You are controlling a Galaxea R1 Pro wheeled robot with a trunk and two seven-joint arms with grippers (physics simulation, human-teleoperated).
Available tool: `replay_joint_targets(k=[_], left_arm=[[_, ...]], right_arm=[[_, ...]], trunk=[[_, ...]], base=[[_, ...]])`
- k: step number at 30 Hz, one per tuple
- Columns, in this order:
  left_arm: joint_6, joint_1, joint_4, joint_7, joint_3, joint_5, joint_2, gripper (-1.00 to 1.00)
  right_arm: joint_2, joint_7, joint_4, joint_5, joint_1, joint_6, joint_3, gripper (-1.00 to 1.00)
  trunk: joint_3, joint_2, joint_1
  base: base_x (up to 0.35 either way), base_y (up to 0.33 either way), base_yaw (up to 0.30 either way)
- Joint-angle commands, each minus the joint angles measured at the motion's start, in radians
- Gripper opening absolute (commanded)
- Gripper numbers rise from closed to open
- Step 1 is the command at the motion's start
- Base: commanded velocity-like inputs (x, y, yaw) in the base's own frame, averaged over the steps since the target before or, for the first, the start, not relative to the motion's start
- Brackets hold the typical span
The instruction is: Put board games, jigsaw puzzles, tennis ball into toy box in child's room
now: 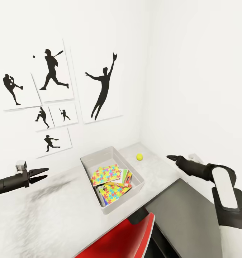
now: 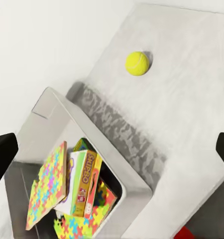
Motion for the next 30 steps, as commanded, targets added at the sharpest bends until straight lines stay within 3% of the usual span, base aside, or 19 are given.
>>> replay_joint_targets(k=[1, 2, 4, 7, 11, 14, 17, 23, 30], left_arm=[[0.008, -0.001, 0.0, -0.001, 0.0, 0.003, 0.001, 1.0], [0.008, -0.001, 0.0, -0.001, 0.0, 0.003, 0.001, 1.0], [0.008, -0.001, 0.0, -0.001, 0.0, 0.003, 0.0, 1.0], [0.009, -0.001, 0.0, -0.001, -0.001, 0.007, -0.002, 1.0], [0.011, -0.001, 0.0, -0.003, -0.001, 0.01, -0.003, 1.0], [0.012, -0.001, 0.0, -0.005, -0.001, 0.012, -0.001, 1.0], [0.014, -0.001, 0.0, -0.02, 0.0, 0.013, 0.0, 1.0], [0.013, -0.001, -0.001, -0.144, -0.001, 0.002, 0.002, 1.0], [0.014, 0.004, -0.001, -0.218, -0.001, 0.0, 0.003, 1.0]], right_arm=[[0.0, -0.041, 0.016, -0.006, -0.029, 0.004, 0.021, 1.0], [0.003, -0.088, 0.052, -0.007, -0.079, 0.004, 0.058, 1.0], [0.006, -0.125, 0.094, -0.007, -0.127, 0.004, 0.091, 1.0], [0.017, -0.184, 0.252, -0.004, -0.255, 0.004, 0.156, 1.0], [0.032, -0.202, 0.436, 0.001, -0.384, 0.001, 0.18, 1.0], [0.039, -0.207, 0.632, 0.012, -0.492, -0.034, 0.188, 1.0], [0.047, -0.21, 0.797, 0.059, -0.585, -0.083, 0.211, 1.0], [0.076, -0.212, 1.013, 0.192, -0.704, -0.167, 0.261, 1.0], [0.105, -0.212, 1.09, 0.234, -0.752, -0.188, 0.272, 1.0]], trunk=[[-0.003, -0.003, 0.001], [-0.003, -0.003, 0.001], [-0.003, -0.003, 0.001], [-0.003, -0.003, 0.001], [-0.003, -0.003, 0.001], [-0.003, -0.003, 0.001], [-0.003, -0.003, 0.001], [-0.003, -0.003, 0.001], [-0.003, -0.003, 0.001]], base=[[0.0, 0.0, 0.0], [0.0, 0.0, 0.0], [0.0, 0.0, 0.0], [0.0, 0.0, 0.0], [0.0, 0.0, 0.0], [0.0, 0.0, 0.0], [0.0, 0.0, 0.0], [0.0, 0.0, 0.0], [0.0, 0.0, 0.0]])
